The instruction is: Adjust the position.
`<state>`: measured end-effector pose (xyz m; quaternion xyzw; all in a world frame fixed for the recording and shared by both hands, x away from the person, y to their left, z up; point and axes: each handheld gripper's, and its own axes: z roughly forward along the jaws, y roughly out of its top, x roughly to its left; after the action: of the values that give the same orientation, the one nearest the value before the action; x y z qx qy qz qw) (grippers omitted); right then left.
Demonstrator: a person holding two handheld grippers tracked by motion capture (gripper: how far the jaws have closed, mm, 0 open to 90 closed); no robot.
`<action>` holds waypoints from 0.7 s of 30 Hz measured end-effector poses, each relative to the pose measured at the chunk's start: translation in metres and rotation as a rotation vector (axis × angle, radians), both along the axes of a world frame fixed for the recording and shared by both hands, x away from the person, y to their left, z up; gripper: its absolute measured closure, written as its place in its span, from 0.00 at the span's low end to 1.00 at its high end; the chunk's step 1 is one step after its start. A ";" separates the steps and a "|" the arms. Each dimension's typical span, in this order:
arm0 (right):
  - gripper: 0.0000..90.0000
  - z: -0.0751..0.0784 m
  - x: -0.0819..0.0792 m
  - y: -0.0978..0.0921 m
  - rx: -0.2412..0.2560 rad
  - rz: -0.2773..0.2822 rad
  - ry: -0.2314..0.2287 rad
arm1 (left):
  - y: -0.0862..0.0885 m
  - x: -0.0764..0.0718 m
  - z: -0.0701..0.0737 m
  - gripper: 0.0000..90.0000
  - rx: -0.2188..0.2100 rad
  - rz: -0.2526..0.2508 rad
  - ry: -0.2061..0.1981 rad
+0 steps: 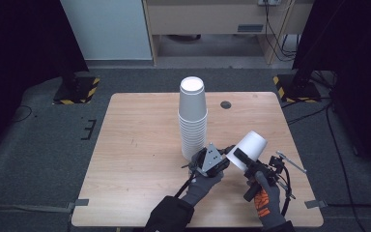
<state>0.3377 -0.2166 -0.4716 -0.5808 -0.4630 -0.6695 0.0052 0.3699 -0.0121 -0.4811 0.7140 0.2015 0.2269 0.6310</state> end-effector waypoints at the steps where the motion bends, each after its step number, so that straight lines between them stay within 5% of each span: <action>1: 0.12 0.000 0.000 0.000 -0.003 0.000 -0.002 | 0.001 0.000 0.000 0.92 0.001 -0.001 0.002; 21: 0.07 0.003 0.006 -0.004 -0.022 0.012 -0.020 | 0.010 -0.007 0.002 0.93 0.026 -0.021 0.022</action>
<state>0.3433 -0.2206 -0.4684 -0.5715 -0.4738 -0.6700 -0.0018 0.3627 -0.0016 -0.4795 0.7266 0.1979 0.2149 0.6218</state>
